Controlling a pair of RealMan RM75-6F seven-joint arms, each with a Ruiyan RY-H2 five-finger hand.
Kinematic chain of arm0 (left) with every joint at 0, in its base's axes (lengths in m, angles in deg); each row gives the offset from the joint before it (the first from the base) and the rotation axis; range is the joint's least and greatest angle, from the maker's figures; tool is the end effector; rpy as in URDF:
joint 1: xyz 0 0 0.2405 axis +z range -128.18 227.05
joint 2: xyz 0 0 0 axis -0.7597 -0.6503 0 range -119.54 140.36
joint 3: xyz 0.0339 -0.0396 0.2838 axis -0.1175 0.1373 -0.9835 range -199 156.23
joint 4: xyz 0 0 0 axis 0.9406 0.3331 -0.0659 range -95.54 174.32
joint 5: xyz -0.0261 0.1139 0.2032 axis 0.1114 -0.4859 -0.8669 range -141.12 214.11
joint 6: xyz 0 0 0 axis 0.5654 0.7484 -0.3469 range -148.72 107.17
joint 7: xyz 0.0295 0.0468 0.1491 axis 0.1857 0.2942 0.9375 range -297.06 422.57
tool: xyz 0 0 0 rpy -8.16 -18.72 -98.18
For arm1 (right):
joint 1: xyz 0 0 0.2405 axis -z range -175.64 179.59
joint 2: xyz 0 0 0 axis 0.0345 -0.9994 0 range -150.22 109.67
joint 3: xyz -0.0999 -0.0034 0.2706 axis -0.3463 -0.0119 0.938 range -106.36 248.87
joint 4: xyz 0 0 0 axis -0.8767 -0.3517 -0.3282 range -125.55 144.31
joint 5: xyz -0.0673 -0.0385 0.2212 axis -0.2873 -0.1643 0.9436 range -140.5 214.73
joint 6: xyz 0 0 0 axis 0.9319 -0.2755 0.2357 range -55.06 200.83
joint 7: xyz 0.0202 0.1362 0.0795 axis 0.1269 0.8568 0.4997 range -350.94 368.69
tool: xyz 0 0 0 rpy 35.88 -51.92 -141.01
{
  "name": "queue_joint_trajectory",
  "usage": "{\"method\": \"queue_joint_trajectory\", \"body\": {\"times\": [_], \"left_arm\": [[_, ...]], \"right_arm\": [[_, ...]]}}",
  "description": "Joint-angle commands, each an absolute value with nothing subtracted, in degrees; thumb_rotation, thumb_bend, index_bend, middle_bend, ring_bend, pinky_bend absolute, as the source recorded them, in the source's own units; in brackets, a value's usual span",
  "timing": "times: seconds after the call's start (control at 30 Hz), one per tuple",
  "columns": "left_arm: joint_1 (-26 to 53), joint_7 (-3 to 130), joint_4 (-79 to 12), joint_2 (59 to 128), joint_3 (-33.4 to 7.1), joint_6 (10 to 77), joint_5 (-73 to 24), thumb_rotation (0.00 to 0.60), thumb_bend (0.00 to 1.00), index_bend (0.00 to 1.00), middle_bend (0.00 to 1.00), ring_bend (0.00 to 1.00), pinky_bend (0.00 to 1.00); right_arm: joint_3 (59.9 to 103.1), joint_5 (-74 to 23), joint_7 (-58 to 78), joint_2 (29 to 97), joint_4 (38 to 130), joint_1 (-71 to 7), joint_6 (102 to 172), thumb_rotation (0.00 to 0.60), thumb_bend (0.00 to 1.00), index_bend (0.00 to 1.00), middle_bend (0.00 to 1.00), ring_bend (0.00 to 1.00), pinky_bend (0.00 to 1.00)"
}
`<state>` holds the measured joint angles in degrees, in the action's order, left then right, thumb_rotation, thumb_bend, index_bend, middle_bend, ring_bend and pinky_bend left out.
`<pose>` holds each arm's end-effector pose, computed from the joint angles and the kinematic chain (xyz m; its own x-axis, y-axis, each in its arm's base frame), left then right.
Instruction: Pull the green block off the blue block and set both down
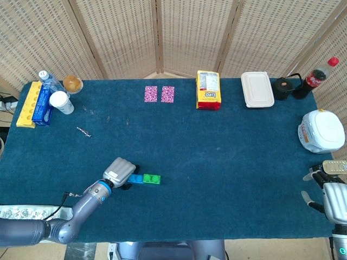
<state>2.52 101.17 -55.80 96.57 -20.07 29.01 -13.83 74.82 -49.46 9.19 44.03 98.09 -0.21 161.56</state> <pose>-0.1701 0.3301 -0.0768 0.6609 0.4234 0.6196 0.7410 -0.4988 -0.4496 -0.3651 -0.1871 0.1671 0.4455 0.0563 0.8935 -0.8953 0.0268 0.4447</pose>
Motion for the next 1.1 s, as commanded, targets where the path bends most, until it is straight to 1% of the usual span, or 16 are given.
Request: {"method": "queue_joint_trajectory", "body": {"times": [0.03, 0.17, 0.3, 0.37, 0.5, 0.6, 0.83, 1.1], "left_arm": [[2.5, 101.3, -55.6, 97.0, -20.4, 29.8, -13.7, 0.553, 0.31, 0.44, 0.88, 0.83, 0.82], [2.4, 102.0, -55.6, 97.5, -20.8, 30.7, -13.3, 0.551, 0.31, 0.47, 0.88, 0.83, 0.82], [2.6, 102.1, -55.5, 98.1, -21.0, 32.0, -13.7, 0.559, 0.33, 0.53, 0.88, 0.83, 0.82], [2.5, 102.0, -55.3, 98.3, -21.0, 32.3, -13.9, 0.561, 0.35, 0.55, 0.88, 0.83, 0.82], [2.4, 101.5, -54.7, 98.8, -20.8, 32.3, -14.4, 0.563, 0.42, 0.62, 0.88, 0.83, 0.82], [2.0, 101.1, -54.1, 99.0, -20.3, 32.2, -15.0, 0.563, 0.44, 0.65, 0.88, 0.83, 0.82], [0.7, 98.6, -53.7, 97.5, -18.9, 30.3, -16.9, 0.549, 0.50, 0.70, 0.88, 0.83, 0.82], [-2.2, 95.5, -54.5, 93.2, -17.0, 25.3, -18.9, 0.544, 0.51, 0.72, 0.88, 0.83, 0.82]], "right_arm": [[74.8, -49.4, 9.3, 44.0, 98.0, -0.1, 161.6, 0.600, 0.31, 0.45, 0.44, 0.52, 0.50], [74.8, -49.4, 9.7, 44.1, 97.7, 0.1, 161.6, 0.600, 0.31, 0.45, 0.44, 0.52, 0.50], [74.8, -49.4, 10.1, 44.1, 97.3, 0.2, 161.6, 0.600, 0.31, 0.45, 0.44, 0.52, 0.50], [74.7, -49.5, 10.3, 44.2, 97.2, 0.4, 161.9, 0.600, 0.31, 0.45, 0.44, 0.52, 0.50], [74.7, -49.7, 10.4, 44.3, 97.0, 0.4, 161.9, 0.600, 0.31, 0.45, 0.44, 0.52, 0.50], [74.6, -50.3, 10.2, 44.3, 97.0, 0.1, 161.7, 0.600, 0.31, 0.45, 0.44, 0.52, 0.50], [75.3, -50.7, 9.9, 43.8, 98.1, -1.2, 160.6, 0.600, 0.31, 0.45, 0.44, 0.52, 0.50], [75.1, -50.5, 12.0, 42.7, 100.6, -3.3, 156.5, 0.600, 0.31, 0.45, 0.44, 0.52, 0.50]]}}
